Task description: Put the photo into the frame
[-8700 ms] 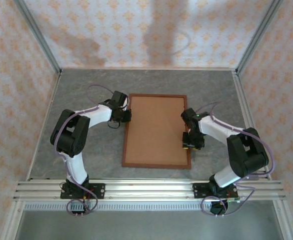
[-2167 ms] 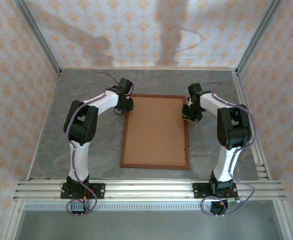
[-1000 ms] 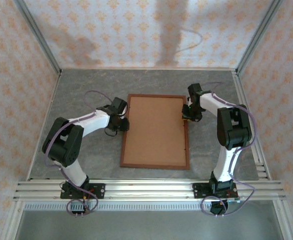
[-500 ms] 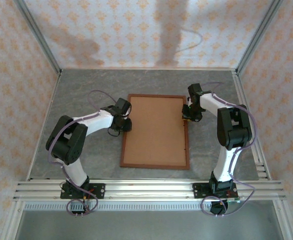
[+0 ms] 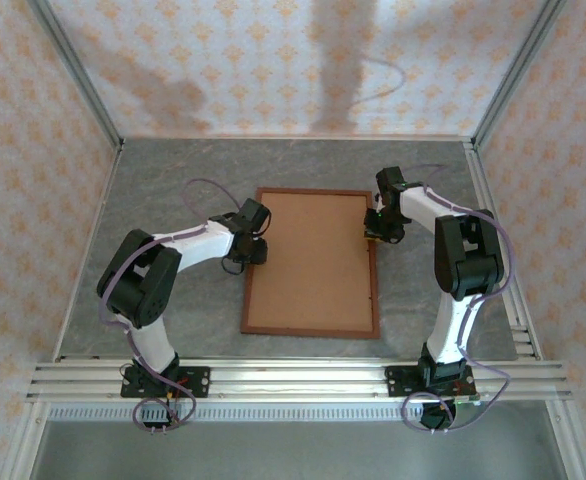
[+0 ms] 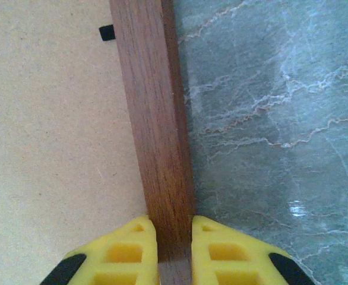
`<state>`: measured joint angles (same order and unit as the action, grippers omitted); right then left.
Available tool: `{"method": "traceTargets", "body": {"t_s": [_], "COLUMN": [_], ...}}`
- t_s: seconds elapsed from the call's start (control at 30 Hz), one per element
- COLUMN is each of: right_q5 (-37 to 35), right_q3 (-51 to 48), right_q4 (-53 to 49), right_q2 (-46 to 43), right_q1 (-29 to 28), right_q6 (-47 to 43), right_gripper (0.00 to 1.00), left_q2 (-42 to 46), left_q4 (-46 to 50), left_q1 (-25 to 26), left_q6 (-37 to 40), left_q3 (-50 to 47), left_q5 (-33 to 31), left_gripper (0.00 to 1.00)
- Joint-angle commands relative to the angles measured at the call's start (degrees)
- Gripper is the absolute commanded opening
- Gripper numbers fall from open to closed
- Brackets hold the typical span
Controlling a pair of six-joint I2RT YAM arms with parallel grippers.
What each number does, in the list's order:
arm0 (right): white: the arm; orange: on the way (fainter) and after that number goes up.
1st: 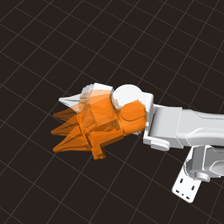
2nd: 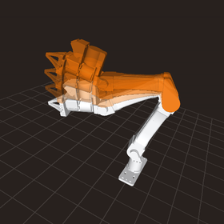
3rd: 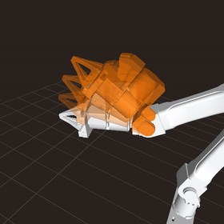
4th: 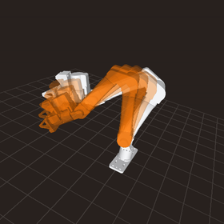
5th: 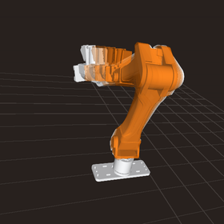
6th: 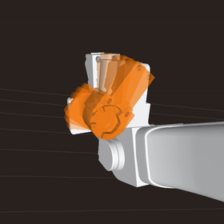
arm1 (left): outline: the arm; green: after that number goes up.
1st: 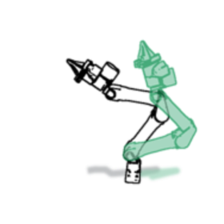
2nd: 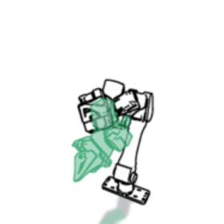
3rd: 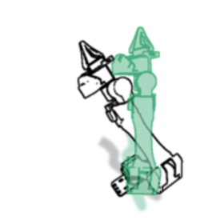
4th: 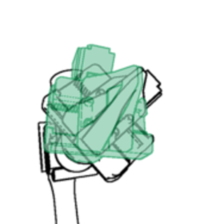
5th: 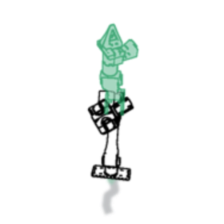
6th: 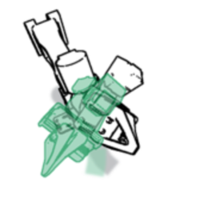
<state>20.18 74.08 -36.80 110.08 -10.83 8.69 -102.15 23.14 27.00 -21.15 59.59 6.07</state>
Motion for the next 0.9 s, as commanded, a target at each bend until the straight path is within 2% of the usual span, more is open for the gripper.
{"method": "traceTargets", "body": {"t_s": [0.0, 0.13, 0.3, 0.57, 0.73, 0.87], "right_q5": [-0.9, -0.9, -1.0, -1.0, -1.4, -1.0], "right_q3": [-1.4, -1.7, -1.8, -1.3, -1.5, -1.3], "right_q4": [2.3, 2.3, 2.5, 2.4, 2.3, 2.5], "right_q2": [0.7, 0.6, 0.6, 0.9, 1.0, 1.5], "right_q1": [-0.6, -0.6, -0.7, -0.7, -0.7, -0.7], "right_q6": [-0.1, -0.1, -0.1, -0.2, -0.4, -0.4], "right_gripper": [0.15, 0.15, 0.15, 0.15, 0.15, 0.15], "left_q2": [-0.7, 3.8, 8.6, 15.5, 22.3, 26.7], "left_q4": [0.9, 2.3, 2.8, 6.1, 8.7, 9.3], "left_q1": [1.8, 1.4, -0.1, -2.4, -1.4, 1.1], "left_q6": [0.0, 0.3, 0.2, 0.2, -1.8, -4.8], "left_q3": [-0.2, 0.6, -0.8, -5.7, -13.6, -19.0], "left_q5": [0.7, -2.1, -3.4, 1.7, 7.7, 8.5], "left_gripper": [0.42, 0.48, 0.52, 0.52, 0.50, 0.46]}}
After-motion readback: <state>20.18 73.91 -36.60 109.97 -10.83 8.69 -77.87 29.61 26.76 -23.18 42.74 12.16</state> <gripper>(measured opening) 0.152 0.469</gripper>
